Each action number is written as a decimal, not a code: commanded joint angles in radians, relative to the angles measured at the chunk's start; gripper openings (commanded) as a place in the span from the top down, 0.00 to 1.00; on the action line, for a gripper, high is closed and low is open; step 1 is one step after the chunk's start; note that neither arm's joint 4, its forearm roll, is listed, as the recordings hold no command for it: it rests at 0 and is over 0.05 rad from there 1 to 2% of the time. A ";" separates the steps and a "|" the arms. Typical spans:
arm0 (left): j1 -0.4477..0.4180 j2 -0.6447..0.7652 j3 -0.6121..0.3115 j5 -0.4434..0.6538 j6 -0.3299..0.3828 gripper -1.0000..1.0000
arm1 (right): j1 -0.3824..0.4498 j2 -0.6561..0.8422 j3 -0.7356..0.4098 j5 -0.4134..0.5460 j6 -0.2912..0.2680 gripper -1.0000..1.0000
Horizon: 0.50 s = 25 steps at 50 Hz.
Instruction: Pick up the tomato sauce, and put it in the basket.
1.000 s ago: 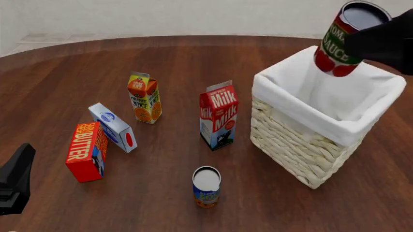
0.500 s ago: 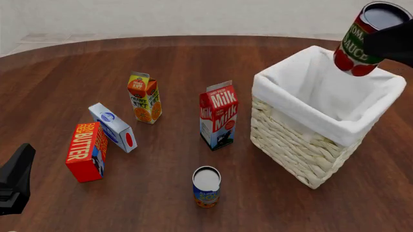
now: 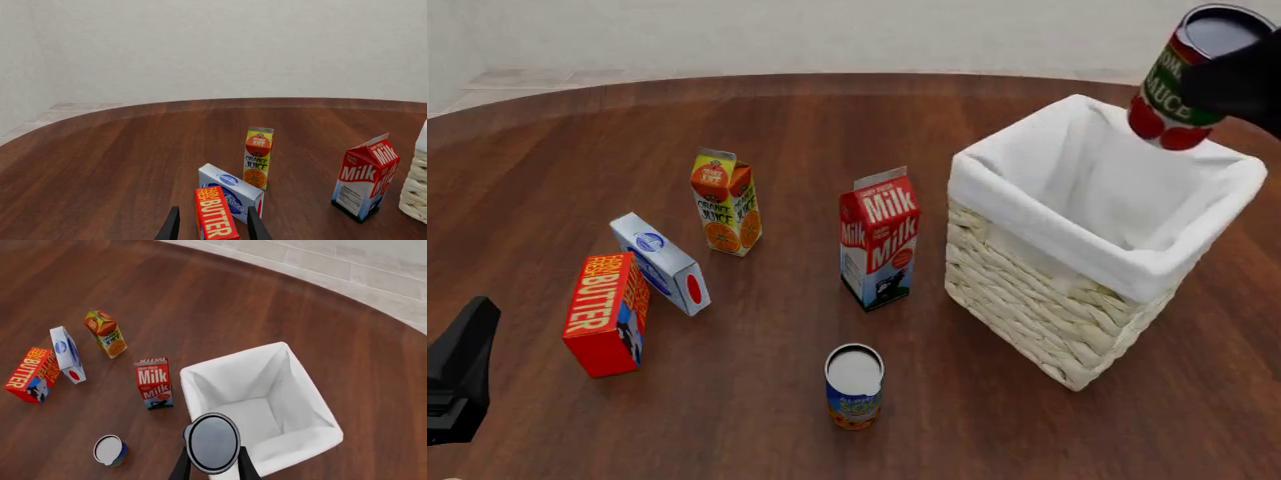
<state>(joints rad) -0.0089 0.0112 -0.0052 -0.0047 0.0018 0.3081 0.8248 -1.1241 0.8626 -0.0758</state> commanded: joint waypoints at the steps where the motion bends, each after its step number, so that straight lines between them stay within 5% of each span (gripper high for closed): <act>1: 0.003 0.000 0.001 -0.001 0.000 0.00 | -0.029 0.036 0.004 -0.046 0.016 1.00; 25: 0.004 -0.001 0.001 -0.001 0.000 0.00 | -0.078 0.094 0.033 -0.117 0.028 1.00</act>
<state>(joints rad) -0.0090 0.0113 -0.0052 -0.0047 0.0018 0.2528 0.8885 -1.1039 0.7865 -0.0730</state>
